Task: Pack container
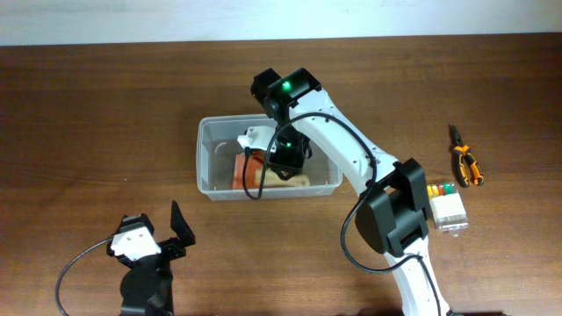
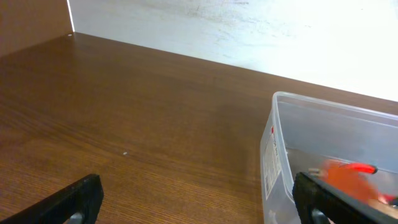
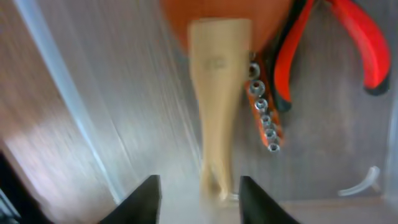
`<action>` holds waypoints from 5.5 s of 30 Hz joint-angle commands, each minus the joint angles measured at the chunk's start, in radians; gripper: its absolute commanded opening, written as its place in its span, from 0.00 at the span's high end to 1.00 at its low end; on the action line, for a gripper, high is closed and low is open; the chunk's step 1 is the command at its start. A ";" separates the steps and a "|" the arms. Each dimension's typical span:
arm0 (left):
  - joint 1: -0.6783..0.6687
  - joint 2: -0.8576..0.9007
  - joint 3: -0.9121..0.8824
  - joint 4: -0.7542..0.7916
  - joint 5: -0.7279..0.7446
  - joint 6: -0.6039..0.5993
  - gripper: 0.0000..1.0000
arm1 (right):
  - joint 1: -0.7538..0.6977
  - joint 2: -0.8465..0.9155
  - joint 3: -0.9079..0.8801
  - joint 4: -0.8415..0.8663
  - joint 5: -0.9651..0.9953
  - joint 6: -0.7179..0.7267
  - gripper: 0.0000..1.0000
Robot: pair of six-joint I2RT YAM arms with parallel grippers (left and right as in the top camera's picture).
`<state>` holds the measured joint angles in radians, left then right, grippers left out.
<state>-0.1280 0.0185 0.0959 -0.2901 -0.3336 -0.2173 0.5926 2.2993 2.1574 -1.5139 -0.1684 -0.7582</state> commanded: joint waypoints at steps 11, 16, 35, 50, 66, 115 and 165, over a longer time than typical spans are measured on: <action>-0.003 -0.006 -0.003 -0.002 -0.003 0.009 0.01 | -0.030 -0.045 0.093 -0.061 -0.001 0.182 0.44; -0.003 -0.006 -0.003 -0.002 -0.003 0.009 0.01 | -0.140 -0.116 0.216 -0.101 0.092 0.348 0.43; -0.003 -0.006 -0.003 -0.002 -0.003 0.009 0.01 | -0.774 -0.199 0.159 -0.148 0.097 0.380 0.36; -0.003 -0.006 -0.003 -0.002 -0.003 0.009 0.01 | -0.927 -0.199 -0.305 0.149 0.132 0.370 0.37; -0.003 -0.006 -0.003 -0.002 -0.003 0.009 0.01 | -0.928 -0.199 -0.464 0.285 0.279 0.371 0.38; -0.003 -0.006 -0.003 -0.002 -0.003 0.009 0.01 | -0.961 -0.199 -0.702 0.607 0.248 0.461 0.91; -0.003 -0.006 -0.003 -0.002 -0.003 0.009 0.01 | 0.038 -0.289 -0.072 0.102 0.044 -0.072 0.96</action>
<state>-0.1280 0.0185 0.0959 -0.2897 -0.3336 -0.2173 0.6159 1.9949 2.1384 -1.4353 -0.1005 -0.8070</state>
